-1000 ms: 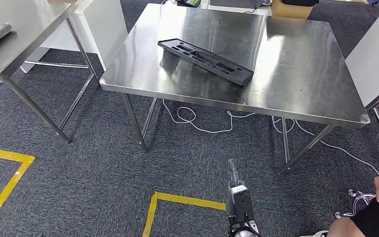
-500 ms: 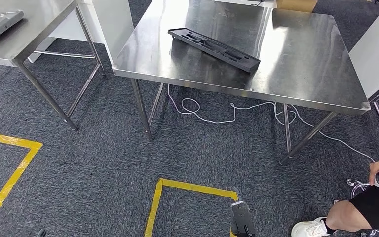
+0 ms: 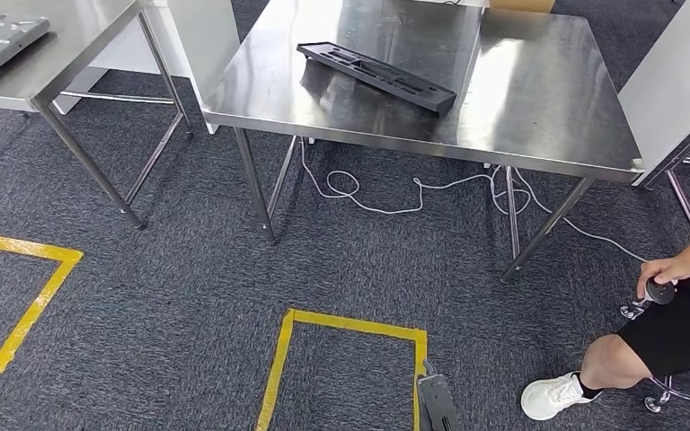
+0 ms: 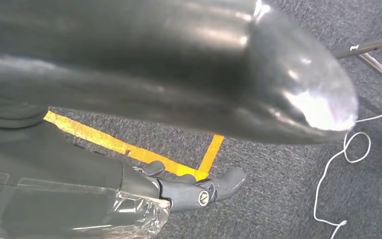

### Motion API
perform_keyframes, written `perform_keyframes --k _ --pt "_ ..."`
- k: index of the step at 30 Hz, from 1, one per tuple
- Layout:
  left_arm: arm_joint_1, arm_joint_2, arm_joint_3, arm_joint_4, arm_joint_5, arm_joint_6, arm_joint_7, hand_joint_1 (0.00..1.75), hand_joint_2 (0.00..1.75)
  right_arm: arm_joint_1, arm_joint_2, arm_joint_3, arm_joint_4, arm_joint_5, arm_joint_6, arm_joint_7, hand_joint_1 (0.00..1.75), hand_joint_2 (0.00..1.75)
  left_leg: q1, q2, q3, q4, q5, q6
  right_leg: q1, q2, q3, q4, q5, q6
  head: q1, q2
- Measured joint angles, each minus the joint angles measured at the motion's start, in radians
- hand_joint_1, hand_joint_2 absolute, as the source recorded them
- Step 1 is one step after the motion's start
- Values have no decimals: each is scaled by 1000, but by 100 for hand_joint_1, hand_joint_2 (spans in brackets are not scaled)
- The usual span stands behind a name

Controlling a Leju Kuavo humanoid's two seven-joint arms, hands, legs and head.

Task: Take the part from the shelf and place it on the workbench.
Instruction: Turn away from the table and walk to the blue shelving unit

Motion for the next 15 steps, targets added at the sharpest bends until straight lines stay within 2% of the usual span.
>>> perform_keyframes --k 1,2,4,5,6,7,8,9,10,11,12,13,14,15 --pt "-1 0 0 0 0 0 0 0 0 -6 1 -1 6 0 -4 5 0 0 -3 -1 16 -31 -8 3 1 0 -7 5 4 7 0 0" --pt "-1 0 0 1 0 0 0 0 0 -11 2 -3 11 0 -8 9 0 0 -8 -1 18 -43 -11 7 1 0 -13 7 10 15 0 0" --pt "-2 -1 0 1 -1 0 0 0 0 -16 3 -8 20 -2 -15 12 0 0 -8 2 7 -57 -4 27 2 1 -29 16 13 29 0 0" --pt "-2 -2 0 1 -2 -2 0 0 0 -16 2 -11 24 -3 -17 11 0 0 -7 4 -2 -62 4 40 3 3 -43 35 -5 31 3 0" --pt "-1 -4 0 1 -5 -5 0 0 0 -15 0 -14 28 -5 -18 8 0 0 -7 6 -13 -65 15 51 2 5 -60 75 -38 27 7 0" --pt "1 -5 0 1 -7 -8 0 0 0 -14 -2 -17 31 -8 -19 5 0 0 -9 7 -25 -64 24 59 -1 6 -81 130 -80 22 10 0" --pt "3 -5 1 1 -10 -13 0 0 0 -12 -3 -21 34 -10 -20 1 0 0 -12 8 -38 -64 34 63 -3 7 -100 195 -120 18 13 0" --pt "5 -6 1 1 -12 -17 0 0 0 -10 -4 -25 36 -12 -21 -2 0 0 -14 10 -50 -64 43 65 -5 8 -113 254 -146 19 14 0" --pt "6 -6 1 1 -14 -20 0 0 0 -6 -6 -29 38 -14 -23 -4 0 0 -15 11 -62 -63 53 65 -6 8 -113 286 -152 24 14 0" --pt "8 -7 1 2 -15 -22 0 0 0 -3 -7 -33 40 -16 -25 -6 0 0 -16 11 -75 -63 62 63 -7 8 -96 287 -142 33 15 0" --pt "8 -8 1 2 -16 -23 0 0 0 -1 -8 -36 41 -17 -27 -7 0 0 -16 12 -86 -63 71 61 -8 8 -62 249 -121 42 15 0" --pt "8 -9 1 2 -17 -24 0 0 0 -1 -10 -38 42 -17 -29 -8 0 0 -16 12 -95 -62 80 58 -9 8 -10 180 -101 47 16 0" --pt "8 -10 0 3 -17 -25 0 0 0 -1 -11 -39 42 -17 -30 -9 0 0 -18 12 -102 -61 88 53 -9 8 48 97 -90 48 16 0" --pt "8 -10 0 3 -18 -27 0 0 0 -2 -11 -40 42 -17 -31 -9 0 0 -19 13 -107 -61 97 47 -6 9 91 29 -88 44 15 0"
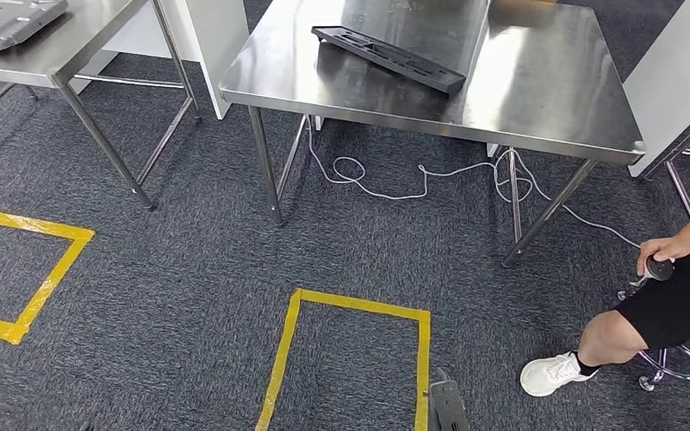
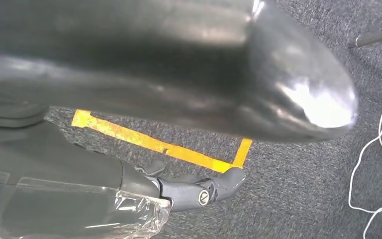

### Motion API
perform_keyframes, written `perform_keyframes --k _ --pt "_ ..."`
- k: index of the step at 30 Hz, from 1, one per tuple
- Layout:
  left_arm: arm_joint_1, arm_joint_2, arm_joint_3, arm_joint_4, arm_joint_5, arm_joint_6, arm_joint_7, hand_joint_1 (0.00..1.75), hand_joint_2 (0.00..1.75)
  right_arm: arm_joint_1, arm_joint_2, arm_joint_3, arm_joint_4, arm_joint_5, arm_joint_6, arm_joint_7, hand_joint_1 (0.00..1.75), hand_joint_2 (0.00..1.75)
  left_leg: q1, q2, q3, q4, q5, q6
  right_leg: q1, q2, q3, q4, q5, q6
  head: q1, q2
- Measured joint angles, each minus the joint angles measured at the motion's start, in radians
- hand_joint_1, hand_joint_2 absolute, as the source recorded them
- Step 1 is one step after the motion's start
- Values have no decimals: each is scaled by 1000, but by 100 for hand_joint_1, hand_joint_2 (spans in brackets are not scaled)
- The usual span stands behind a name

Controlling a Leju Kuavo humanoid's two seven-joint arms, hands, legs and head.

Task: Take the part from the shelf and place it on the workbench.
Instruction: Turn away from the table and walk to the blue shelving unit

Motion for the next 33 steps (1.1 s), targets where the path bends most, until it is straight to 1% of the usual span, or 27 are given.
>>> perform_keyframes --k 1,2,4,5,6,8,9,10,11,12,14,15,16,19,20,21,22,24,25,26,27,28,29,30,31,32,33 --pt "-1 0 0 0 -1 -2 0 0 0 -1 0 -1 0 0 -1 0 0 0 -1 1 -3 0 8 -6 3 1 25 -46 -3 -5 -1 0" --pt "-1 0 0 1 -1 -5 0 0 0 0 0 -1 0 0 -1 -1 0 0 -1 2 -5 -1 16 -12 8 2 30 -64 -5 -11 -2 0" --pt "-2 0 0 2 -1 -7 0 0 0 3 0 -3 0 0 -2 -1 0 0 2 0 -11 3 21 -23 4 1 15 -64 7 -25 -4 0" --pt "-2 1 0 4 -2 -7 0 0 0 4 0 -4 0 1 -2 -1 0 0 4 -2 -18 18 3 -28 0 0 8 -64 15 -35 -5 0" --pt "-2 1 -1 6 -2 -7 0 0 0 5 1 -6 0 2 -2 -1 0 0 6 -4 -30 51 -33 -32 -4 -2 2 -65 24 -46 -7 0" --pt "-4 2 -1 10 -2 -6 0 0 0 5 2 -8 0 4 -2 -1 0 0 10 -7 -66 173 -130 -38 -2 -4 -14 -64 43 -61 -11 0" --pt "-4 2 -2 12 -2 -6 0 0 0 5 2 -9 0 5 -2 -1 0 0 11 -8 -81 237 -165 -41 1 -5 -23 -62 51 -64 -13 0" --pt "-5 2 -2 14 -2 -5 0 0 0 5 2 -10 0 6 -2 -1 0 0 12 -8 -84 279 -179 -43 4 -5 -34 -60 59 -64 -12 0" --pt "-5 2 -2 16 -2 -5 0 0 0 6 2 -12 0 6 -2 -1 0 0 13 -8 -71 284 -173 -44 5 -5 -46 -55 66 -62 -12 0" --pt "-5 3 -2 17 -2 -5 0 0 0 6 2 -13 0 6 -2 -1 0 0 13 -7 -38 250 -153 -44 6 -5 -58 -50 71 -59 -12 0" --pt "-8 3 -2 18 -2 -4 0 0 0 6 3 -16 0 7 -2 -1 0 0 13 -8 62 112 -117 -42 6 -4 -82 -35 77 -54 -13 0" --pt "-10 3 -3 18 -2 -1 0 0 0 5 2 -17 0 8 -2 -1 0 0 12 -9 98 54 -109 -38 8 -4 -91 -29 80 -50 -12 0" --pt "-12 3 -4 18 -2 4 0 0 0 4 3 -17 0 9 -2 -1 0 0 9 -11 117 18 -109 -33 10 -5 -97 -25 83 -45 -11 0" --pt "-12 4 -9 19 -4 26 0 0 0 3 3 -18 0 12 -2 -2 0 0 3 -9 110 -1 -99 -12 11 -5 -111 -19 93 -24 -10 0" --pt "-13 4 -11 20 -4 32 0 0 0 3 3 -20 0 12 -1 -2 0 0 4 -6 107 -4 -92 -3 10 -4 -120 -7 86 -20 -9 0" --pt "-14 4 -13 21 -4 38 0 0 0 3 2 -22 0 11 -1 -2 0 0 5 -1 103 -7 -85 6 9 -2 -136 23 67 -20 -7 0" --pt "-14 4 -14 23 -4 42 0 0 0 3 1 -24 0 11 0 -2 0 0 6 4 98 -8 -79 12 7 -1 -160 75 38 -23 -4 0" --pt "-15 5 -15 26 -4 48 0 0 0 6 1 -27 0 11 1 -2 0 0 4 14 84 -8 -70 17 3 1 -215 208 -25 -25 0 0" --pt "-15 5 -16 28 -4 51 0 0 0 8 1 -28 0 11 1 -2 0 0 3 20 77 -8 -66 16 1 1 -231 253 -42 -22 1 0" --pt "-15 5 -16 30 -3 53 0 0 0 9 1 -29 0 11 1 -2 0 0 3 27 72 -8 -62 14 -1 0 -229 265 -44 -15 2 0" --pt "-15 5 -17 33 -3 55 0 0 0 11 1 -31 0 12 1 -2 0 0 3 35 69 -7 -60 12 -3 -1 -204 232 -31 -7 3 0" --pt "-15 4 -18 34 -3 57 0 0 0 11 1 -32 0 12 1 -2 0 0 3 43 67 -7 -58 10 -6 -8 -164 168 -8 1 3 0" --pt "-15 4 -18 35 -3 57 0 0 0 9 0 -34 0 13 1 -2 0 0 1 52 67 -7 -57 7 -7 -30 -120 90 13 7 3 0" --pt "-15 4 -18 36 -3 58 0 0 0 7 0 -34 0 15 1 -2 0 0 -1 62 67 -5 -57 3 -5 -46 -83 24 30 7 3 0" --pt "-15 4 -18 37 -3 59 0 0 0 5 1 -35 0 17 1 -2 0 0 -3 70 67 -4 -56 -1 -2 -59 -63 -16 40 2 1 0" --pt "-15 5 -18 37 -3 59 0 0 0 5 1 -36 0 19 1 -3 0 0 -5 79 67 -3 -56 -6 1 -64 -58 -34 43 -4 1 0" --pt "-16 5 -19 37 -3 59 0 0 0 5 1 -37 0 20 1 -3 0 0 -5 87 67 -3 -55 -11 4 -52 -62 -35 47 -11 0 0"
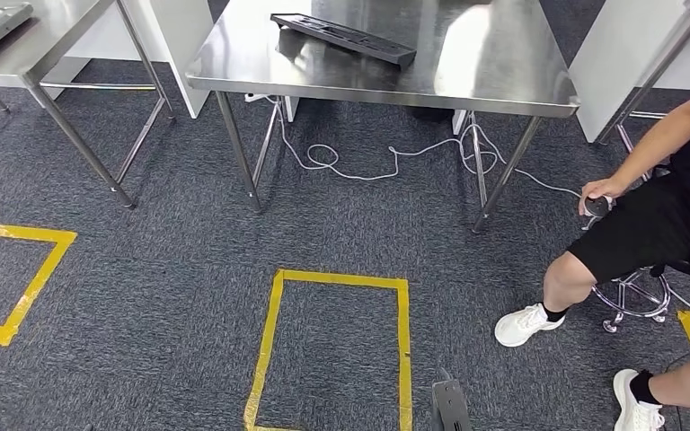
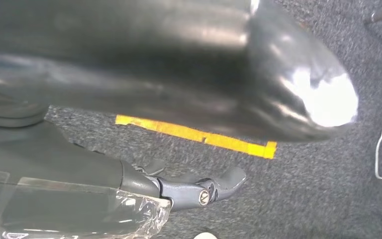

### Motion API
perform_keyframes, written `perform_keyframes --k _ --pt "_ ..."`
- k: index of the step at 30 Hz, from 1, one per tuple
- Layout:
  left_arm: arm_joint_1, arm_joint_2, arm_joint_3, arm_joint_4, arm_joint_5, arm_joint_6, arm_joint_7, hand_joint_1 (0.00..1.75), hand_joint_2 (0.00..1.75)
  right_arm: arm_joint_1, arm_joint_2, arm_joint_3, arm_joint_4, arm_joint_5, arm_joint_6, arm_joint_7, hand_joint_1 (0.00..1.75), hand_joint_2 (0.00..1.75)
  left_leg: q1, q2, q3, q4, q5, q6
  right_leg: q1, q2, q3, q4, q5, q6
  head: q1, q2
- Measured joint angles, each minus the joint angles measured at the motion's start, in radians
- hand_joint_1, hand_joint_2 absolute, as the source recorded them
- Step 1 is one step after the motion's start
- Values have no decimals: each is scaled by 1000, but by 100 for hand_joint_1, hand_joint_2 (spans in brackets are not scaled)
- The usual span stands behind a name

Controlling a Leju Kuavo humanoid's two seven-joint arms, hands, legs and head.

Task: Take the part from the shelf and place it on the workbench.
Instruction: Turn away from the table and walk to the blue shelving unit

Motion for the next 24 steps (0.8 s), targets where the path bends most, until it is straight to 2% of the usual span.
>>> perform_keyframes --k 1,2,3,4,5,6,7,8,9,10,12,13,14,16,17,19,21,22,23,24 --pt "-1 0 -2 0 0 0 0 0 0 1 0 -2 0 1 0 0 0 0 3 5 -1 2 -2 -5 -4 10 -1 -2 4 -7 0 0" --pt "-1 0 -5 0 0 0 0 0 0 3 0 -4 0 1 0 0 0 0 7 -2 -3 10 -10 -10 -7 20 -1 -4 8 -13 0 0" --pt "-1 0 -8 0 0 -1 0 0 0 2 0 -5 0 2 0 0 0 0 10 -18 -12 33 -31 -15 -10 29 0 -6 12 -21 -1 0" --pt "0 1 -11 0 0 -1 0 0 0 1 0 -6 0 3 0 0 0 0 13 -41 -29 77 -62 -20 -12 38 1 -7 16 -29 -2 0" --pt "1 1 -12 0 0 1 0 0 0 0 2 -6 0 4 0 0 0 0 15 -66 -53 139 -100 -23 -10 47 -3 -7 20 -35 -2 0" --pt "3 2 -13 1 0 2 0 0 0 0 3 -6 0 6 0 0 0 0 15 -80 -82 209 -134 -24 -9 57 -6 -6 23 -39 -3 0" --pt "5 3 -13 2 0 4 0 0 0 0 4 -6 1 7 0 0 0 0 16 -88 -105 265 -154 -25 -7 68 -8 -5 26 -43 -3 0" --pt "6 4 -14 4 -1 6 0 0 0 1 5 -7 2 8 0 0 0 0 16 -92 -115 289 -154 -26 -5 80 -10 -5 27 -44 -3 0" --pt "6 5 -14 5 -4 6 0 0 0 2 5 -7 3 8 0 0 0 0 16 -94 -109 279 -136 -25 -5 92 -10 -4 28 -44 -3 0" --pt "7 5 -14 6 -7 6 0 0 0 2 5 -7 4 9 0 0 0 0 17 -102 -83 228 -102 -22 -4 104 -10 -2 28 -45 -3 0" --pt "7 6 -14 8 -12 6 0 0 0 0 6 -8 5 10 0 0 0 0 22 -152 -21 97 -43 -17 -1 126 -14 6 28 -42 -2 0" --pt "8 6 -14 9 -13 6 0 0 0 -1 7 -8 6 10 0 0 0 0 23 -173 0 49 -28 -15 0 137 -20 11 29 -39 -2 0" --pt "8 6 -14 10 -14 6 0 0 0 -2 8 -8 6 10 0 0 0 0 22 -186 8 28 -26 -13 1 148 -29 15 31 -33 -2 0" --pt "8 6 -14 11 -14 6 0 0 0 -2 8 -9 7 10 0 0 0 0 18 -169 8 18 -26 -7 1 170 -46 15 40 -18 -1 0" --pt "8 6 -15 12 -14 6 0 0 0 -1 7 -10 8 10 0 0 0 0 19 -156 7 13 -20 0 1 171 -54 18 40 -12 -1 0" --pt "8 6 -14 12 -14 6 0 0 0 -2 7 -11 8 11 0 0 0 0 22 -125 4 2 -10 14 5 135 -88 74 9 -11 5 0" --pt "10 7 -14 13 -14 6 0 0 0 -3 7 -12 9 11 0 0 0 0 19 -93 -1 0 -7 19 0 83 -144 196 -54 -15 11 0" --pt "11 7 -14 14 -14 6 0 0 0 -3 7 -12 9 11 0 0 0 0 16 -77 -3 0 -7 20 -4 73 -167 254 -77 -12 12 0" --pt "11 7 -14 15 -14 6 0 0 0 -1 7 -12 10 11 0 0 0 0 15 -62 -4 1 -6 19 -8 68 -174 282 -87 -6 13 0" --pt "11 7 -14 15 -14 6 0 0 0 1 6 -12 11 11 0 0 0 0 15 -48 -5 1 -6 19 -13 64 -162 274 -82 4 13 0"
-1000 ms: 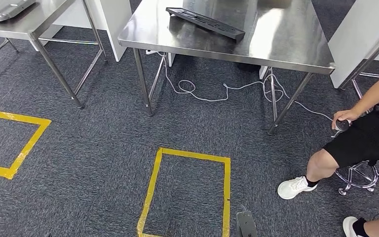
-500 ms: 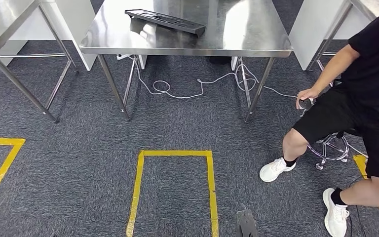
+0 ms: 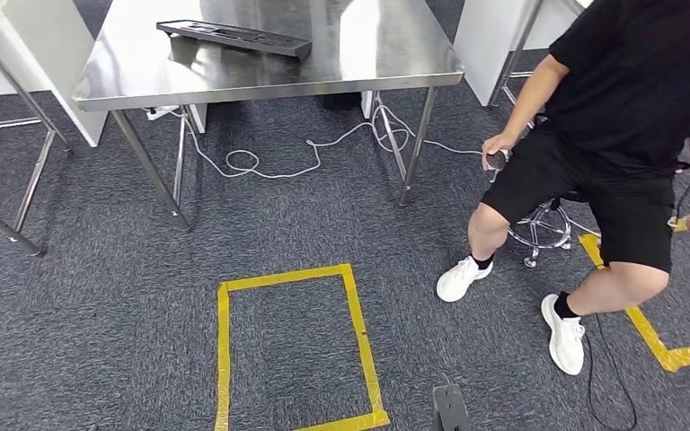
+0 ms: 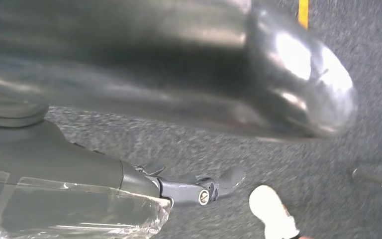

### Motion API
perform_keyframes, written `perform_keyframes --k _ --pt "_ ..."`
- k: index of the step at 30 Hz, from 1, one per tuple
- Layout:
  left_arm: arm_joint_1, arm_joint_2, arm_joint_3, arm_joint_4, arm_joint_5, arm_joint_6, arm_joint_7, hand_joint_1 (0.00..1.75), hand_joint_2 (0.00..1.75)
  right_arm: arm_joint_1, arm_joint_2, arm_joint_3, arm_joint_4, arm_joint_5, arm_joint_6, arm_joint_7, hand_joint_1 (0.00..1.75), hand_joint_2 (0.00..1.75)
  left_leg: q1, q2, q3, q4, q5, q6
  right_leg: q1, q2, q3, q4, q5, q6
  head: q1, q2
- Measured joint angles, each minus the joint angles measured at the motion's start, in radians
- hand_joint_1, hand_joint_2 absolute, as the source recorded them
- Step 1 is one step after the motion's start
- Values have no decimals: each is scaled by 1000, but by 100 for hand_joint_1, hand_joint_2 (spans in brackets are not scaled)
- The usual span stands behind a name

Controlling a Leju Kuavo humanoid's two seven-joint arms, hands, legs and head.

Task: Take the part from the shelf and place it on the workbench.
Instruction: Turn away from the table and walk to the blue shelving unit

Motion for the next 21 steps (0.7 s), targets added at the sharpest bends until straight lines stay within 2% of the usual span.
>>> perform_keyframes --k 1,2,3,4,5,7,8,9,11,12,13,14,15,16,17,18,20,21 --pt "0 0 0 0 0 0 0 0 0 1 0 0 1 0 0 0 0 0 1 13 0 0 0 -1 -4 -8 35 -52 20 11 0 0" --pt "-1 0 0 1 0 0 0 0 0 1 -1 0 1 0 0 0 0 0 1 25 2 1 0 -4 -9 -26 83 -131 43 21 1 0" --pt "-2 0 0 2 0 2 0 0 0 0 0 0 2 0 0 0 0 0 0 35 4 1 0 -9 -9 -49 122 -198 63 26 1 0" --pt "-4 0 0 3 1 4 0 0 0 -2 0 0 2 0 0 0 0 0 -2 44 6 1 0 -15 -7 -66 147 -246 78 25 1 0" --pt "-6 1 0 6 1 8 0 0 0 -4 0 -1 2 1 0 0 0 0 -4 52 9 2 -1 -22 -3 -78 155 -267 83 20 0 0" --pt "-15 1 -1 17 3 16 0 0 0 -4 -1 -2 4 2 0 0 0 0 -4 68 15 2 -3 -34 4 -64 147 -263 87 6 -2 0" --pt "-19 1 -2 23 3 20 0 0 0 -4 -1 -3 5 3 0 0 0 0 0 66 16 6 -8 -41 -2 -54 148 -262 88 -1 -4 0" --pt "-23 1 -4 30 3 22 0 0 0 -3 -1 -4 6 2 0 0 0 0 3 52 12 18 -20 -47 -7 -43 150 -262 91 -8 -6 0" --pt "-26 3 -6 44 3 24 0 0 0 -3 -1 -8 8 2 0 0 0 0 9 0 -18 95 -77 -52 -14 -23 151 -264 99 -25 -9 0" --pt "-26 4 -7 51 3 25 0 0 0 -3 -1 -9 8 2 0 0 0 0 10 -24 -43 155 -113 -52 -9 -12 148 -263 102 -31 -10 0" --pt "-26 5 -7 58 3 26 0 0 0 -1 -1 -10 9 3 0 0 0 0 10 -37 -68 214 -140 -52 -5 -1 146 -262 104 -35 -11 0" --pt "-25 6 -8 63 3 29 0 0 0 1 -1 -12 11 3 0 0 0 0 10 -44 -84 251 -150 -52 -2 12 145 -261 104 -36 -11 0" --pt "-26 7 -8 68 4 33 0 0 0 4 -2 -14 12 4 0 2 0 0 10 -46 -85 257 -140 -52 0 25 144 -258 105 -37 -10 0" --pt "-28 8 -8 74 4 39 0 0 0 6 -2 -16 14 6 0 4 0 0 11 -49 -70 226 -112 -52 1 38 144 -254 104 -36 -11 0" --pt "-31 8 -9 81 5 46 0 0 0 7 -2 -17 15 9 0 8 0 0 14 -61 -42 169 -78 -52 1 52 142 -248 103 -35 -11 0" --pt "-33 9 -9 89 6 54 0 0 0 6 -1 -18 16 14 0 13 0 0 17 -85 -16 115 -56 -52 2 65 138 -243 103 -33 -11 0" --pt "-37 9 -10 101 6 66 0 0 0 3 2 -18 17 23 0 19 0 0 19 -124 11 49 -41 -50 5 89 124 -233 103 -25 -10 0" --pt "-37 9 -10 105 6 70 0 0 0 2 3 -18 19 28 0 20 0 0 16 -130 10 46 -45 -46 5 100 116 -232 106 -18 -10 0"
